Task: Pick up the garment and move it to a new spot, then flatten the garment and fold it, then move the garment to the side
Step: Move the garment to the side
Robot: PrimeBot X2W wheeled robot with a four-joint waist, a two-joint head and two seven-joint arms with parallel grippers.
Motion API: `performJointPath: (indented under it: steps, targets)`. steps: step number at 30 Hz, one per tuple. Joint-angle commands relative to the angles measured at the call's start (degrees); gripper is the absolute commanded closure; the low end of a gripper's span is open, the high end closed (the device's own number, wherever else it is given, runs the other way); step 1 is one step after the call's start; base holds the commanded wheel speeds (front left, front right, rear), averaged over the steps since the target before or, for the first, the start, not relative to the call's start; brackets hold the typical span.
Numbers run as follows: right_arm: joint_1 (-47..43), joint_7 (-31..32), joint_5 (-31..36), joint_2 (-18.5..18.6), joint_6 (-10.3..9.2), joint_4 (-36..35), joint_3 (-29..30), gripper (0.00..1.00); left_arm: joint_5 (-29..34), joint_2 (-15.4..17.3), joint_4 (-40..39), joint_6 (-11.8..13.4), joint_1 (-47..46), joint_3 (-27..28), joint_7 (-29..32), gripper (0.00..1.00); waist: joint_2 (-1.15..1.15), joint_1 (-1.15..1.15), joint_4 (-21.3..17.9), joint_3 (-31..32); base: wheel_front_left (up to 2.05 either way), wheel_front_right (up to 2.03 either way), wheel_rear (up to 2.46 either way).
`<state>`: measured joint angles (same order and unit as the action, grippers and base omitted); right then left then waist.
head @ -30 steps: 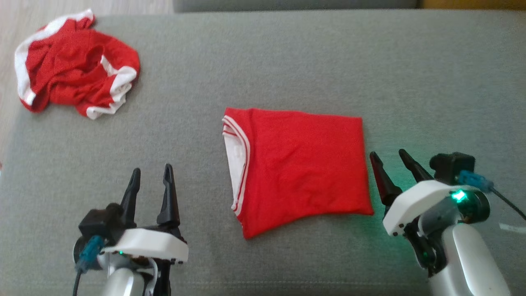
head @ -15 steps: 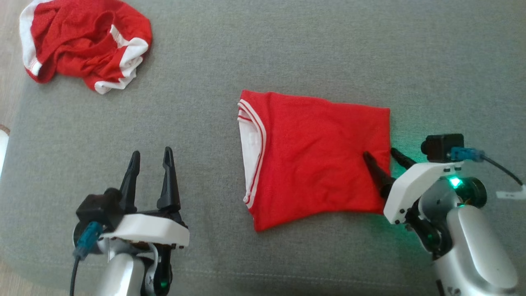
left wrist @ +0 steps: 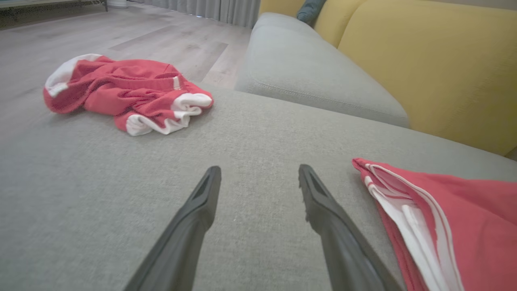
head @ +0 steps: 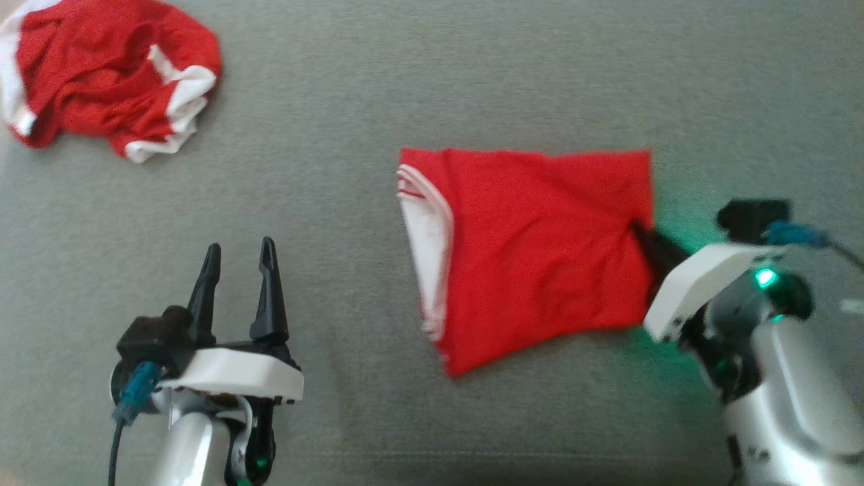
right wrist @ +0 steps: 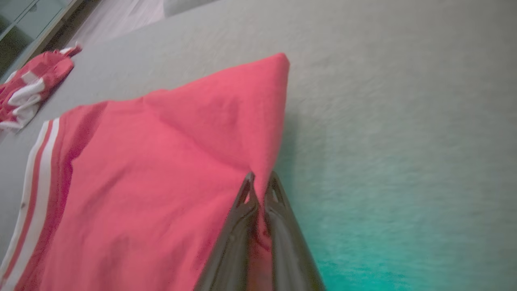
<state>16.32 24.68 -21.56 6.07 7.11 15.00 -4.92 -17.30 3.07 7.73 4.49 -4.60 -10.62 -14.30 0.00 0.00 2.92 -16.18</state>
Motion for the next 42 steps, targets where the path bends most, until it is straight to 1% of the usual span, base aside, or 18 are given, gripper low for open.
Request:
performJointPath:
  steps: [1,7,16,17,20,23,26,29,36,42]
  targets:
    - [3.77,-1.79,0.94,0.36,0.37,-1.75,1.0,1.0,0.71,0.25,-1.55,-0.22,-2.24,1.88,-0.7,0.0,0.0,0.0,-1.97,-0.34,0.0,0.0,0.0]
    - [7.28,-4.7,2.45,0.35,0.37,-0.49,4.7,1.0,2.09,1.22,-1.72,-0.88,-3.46,1.29,-0.68,0.0,0.0,0.0,-8.71,-1.67,0.0,0.0,0.0]
    - [10.55,-7.09,2.28,-0.26,0.37,0.23,6.42,1.0,3.92,3.4,-4.09,-1.14,-6.15,-0.12,1.97,0.0,0.0,0.0,-21.65,-5.13,0.0,0.0,0.0]
    - [10.55,-7.09,2.28,-0.26,0.37,0.23,6.42,1.0,3.92,3.4,-4.09,-1.14,-6.15,-0.12,1.97,0.0,0.0,0.0,-21.65,-5.13,0.0,0.0,0.0]
    - [11.67,-8.23,2.22,-0.78,0.37,0.96,6.44,1.0,4.39,4.02,-5.08,-1.2,-6.85,-0.57,3.11,0.0,0.0,0.0,-24.9,-6.27,0.0,0.0,0.0]
    - [12.76,-9.37,2.04,-1.3,0.37,1.91,6.18,1.0,4.77,4.5,-6.03,-1.21,-7.26,-1.02,4.12,0.0,0.0,0.0,-26.98,-7.18,0.0,0.0,0.0]
    - [13.98,-10.35,1.93,-1.65,0.37,2.86,6.01,1.0,5.03,4.93,-6.99,-1.03,-7.55,-1.16,4.81,0.0,0.0,0.0,-27.91,-8.0,0.0,0.0,0.0]
    - [15.31,-11.25,2.02,-1.88,0.37,3.92,6.44,1.0,5.17,5.22,-7.85,-0.96,-7.72,-1.4,5.31,0.0,0.0,0.0,-27.83,-8.56,0.0,0.0,0.0]
    - [20.59,-12.07,3.05,-1.82,0.37,7.61,9.01,1.0,4.86,5.67,-9.32,-0.2,-7.98,-0.75,5.42,0.0,0.0,0.0,-25.59,-9.37,0.0,0.0,0.0]
    - [28.59,-12.31,7.01,0.77,0.37,13.6,14.41,1.0,4.5,5.72,-9.85,0.15,-8.23,-0.57,4.99,0.0,0.0,0.0,-23.07,-9.91,0.0,0.0,0.0]
